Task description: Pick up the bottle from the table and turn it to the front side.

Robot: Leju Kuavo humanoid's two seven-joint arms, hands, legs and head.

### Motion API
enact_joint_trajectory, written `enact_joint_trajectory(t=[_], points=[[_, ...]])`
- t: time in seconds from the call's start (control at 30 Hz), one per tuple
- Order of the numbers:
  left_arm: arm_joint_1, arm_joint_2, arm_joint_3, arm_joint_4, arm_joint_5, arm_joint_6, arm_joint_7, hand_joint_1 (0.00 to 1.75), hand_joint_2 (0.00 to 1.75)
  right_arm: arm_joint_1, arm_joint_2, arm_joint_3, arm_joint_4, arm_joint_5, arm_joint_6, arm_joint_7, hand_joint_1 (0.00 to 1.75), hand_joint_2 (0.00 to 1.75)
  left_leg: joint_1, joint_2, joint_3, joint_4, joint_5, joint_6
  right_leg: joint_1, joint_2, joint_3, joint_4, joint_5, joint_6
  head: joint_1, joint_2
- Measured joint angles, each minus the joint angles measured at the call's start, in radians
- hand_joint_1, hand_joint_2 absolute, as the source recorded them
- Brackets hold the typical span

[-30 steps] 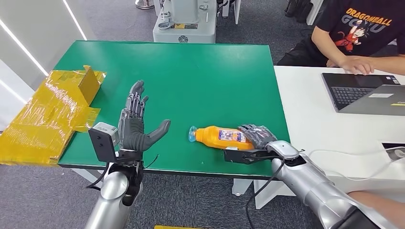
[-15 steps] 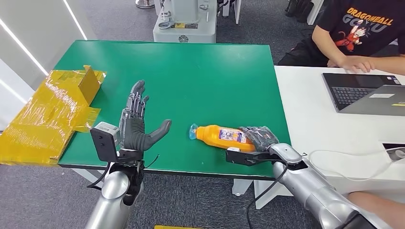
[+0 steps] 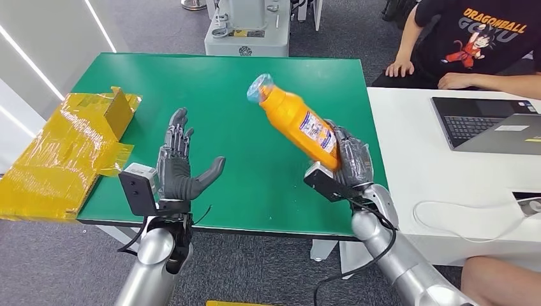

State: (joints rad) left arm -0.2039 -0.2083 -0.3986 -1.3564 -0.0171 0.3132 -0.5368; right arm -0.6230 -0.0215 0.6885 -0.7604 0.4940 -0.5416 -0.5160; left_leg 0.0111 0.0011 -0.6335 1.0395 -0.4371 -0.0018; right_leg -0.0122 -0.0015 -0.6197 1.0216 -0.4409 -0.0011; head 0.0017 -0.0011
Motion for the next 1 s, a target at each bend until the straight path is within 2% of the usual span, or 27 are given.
enact_joint_trajectory(t=[0.13, 0.33, 0.5, 0.7, 0.87, 1.0], points=[[-0.026, 0.002, 0.000, 0.021, -0.003, -0.002, 0.004, 0.00, 1.75, 0.031, 0.033, -0.034, -0.086, -0.051, -0.038, -0.021, 1.75, 1.75, 0.000, 0.000, 0.000, 0.000, 0.000, 0.000, 0.000, 0.000, 0.000, 0.000, 0.000, 0.000, 0.000, 0.000], [-0.097, 0.012, 0.000, 0.070, -0.046, -0.054, 0.049, 0.00, 1.75, 0.046, 0.073, -0.045, -0.136, -0.087, -0.022, -0.029, 1.75, 1.75, 0.000, 0.000, 0.000, 0.000, 0.000, 0.000, 0.000, 0.000, 0.000, 0.001, 0.000, 0.000, 0.000, 0.000], [-0.174, 0.022, 0.000, 0.123, -0.032, -0.141, 0.100, 0.00, 1.75, 0.028, 0.104, -0.045, -0.126, -0.116, 0.017, -0.039, 1.75, 1.75, 0.000, 0.000, 0.000, 0.000, 0.001, 0.000, 0.000, 0.000, 0.000, 0.001, 0.000, -0.001, 0.000, 0.000], [-0.250, 0.028, 0.000, 0.186, 0.006, -0.222, 0.131, 0.00, 1.75, 0.005, 0.137, -0.045, -0.096, -0.127, 0.020, -0.061, 1.75, 1.75, 0.000, 0.000, 0.000, 0.000, 0.001, 0.000, 0.000, 0.000, 0.000, 0.001, 0.000, 0.000, 0.000, 0.000], [-0.321, 0.032, 0.000, 0.230, 0.049, -0.278, 0.168, 0.00, 1.75, -0.008, 0.148, -0.045, -0.072, -0.115, 0.031, -0.052, 1.75, 1.75, 0.000, 0.000, 0.000, 0.000, 0.001, 0.000, 0.000, 0.000, 0.000, 0.001, 0.000, -0.001, 0.000, 0.000], [-0.348, 0.032, -0.007, 0.248, 0.086, -0.308, 0.206, 0.00, 1.75, -0.026, 0.151, -0.045, -0.039, -0.091, 0.028, -0.042, 1.75, 1.75, 0.000, 0.000, 0.000, 0.000, 0.001, 0.000, 0.000, 0.000, 0.000, 0.001, 0.000, -0.001, 0.000, 0.000]])
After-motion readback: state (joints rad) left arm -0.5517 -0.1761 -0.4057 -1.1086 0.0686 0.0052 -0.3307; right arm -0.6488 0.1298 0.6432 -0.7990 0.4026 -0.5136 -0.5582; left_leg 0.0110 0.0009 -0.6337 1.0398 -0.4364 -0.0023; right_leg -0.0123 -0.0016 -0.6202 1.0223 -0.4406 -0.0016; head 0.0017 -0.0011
